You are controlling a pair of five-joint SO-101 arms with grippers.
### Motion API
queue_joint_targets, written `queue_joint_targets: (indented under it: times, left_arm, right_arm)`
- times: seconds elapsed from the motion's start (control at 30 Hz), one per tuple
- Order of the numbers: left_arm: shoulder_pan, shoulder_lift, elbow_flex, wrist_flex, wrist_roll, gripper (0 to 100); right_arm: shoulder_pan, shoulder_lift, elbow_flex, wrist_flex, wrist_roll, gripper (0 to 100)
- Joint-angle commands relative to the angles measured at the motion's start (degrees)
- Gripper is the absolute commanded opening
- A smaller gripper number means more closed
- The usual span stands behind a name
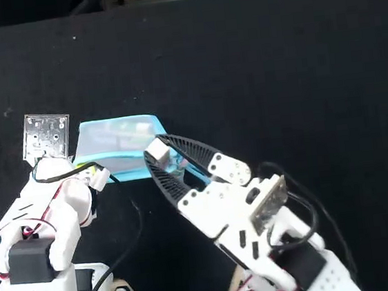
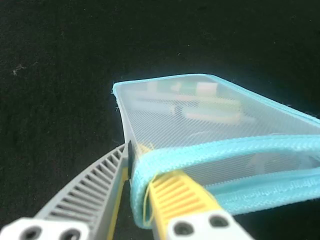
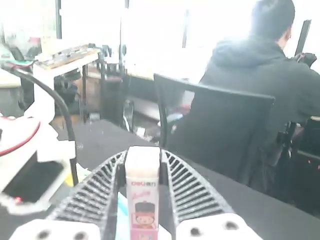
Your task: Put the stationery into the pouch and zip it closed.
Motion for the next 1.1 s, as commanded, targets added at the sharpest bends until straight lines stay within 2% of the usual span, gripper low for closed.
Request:
queue_joint_targets:
  times: [0.0, 0.23, 0.47, 0.77, 1.07]
  left_arm:
    - [-0.7, -0.3, -0.7, 0.2, -0.6, 3]
    - [-0.7, -0.3, -0.7, 0.0, -0.6, 3]
    - [-0.7, -0.3, -0.7, 0.1, -0.6, 3]
    - [-0.7, -0.3, -0.7, 0.2, -0.6, 3]
    - [-0.7, -0.3, -0.7, 0.3, -0.6, 3]
  right_arm:
    - [-0.4, -0.7, 3.5, -9.8, -3.1, 1.1]
    - [-0.8, -1.1, 7.3, -12.7, -6.2, 1.1]
    - [-9.5, -0.6, 8.6, -12.9, -5.5, 1.1]
    - [-5.0, -0.6, 17.5, -28.9, -5.5, 1.1]
    - [-0.8, -0.6, 20.4, -30.6, -5.5, 1.1]
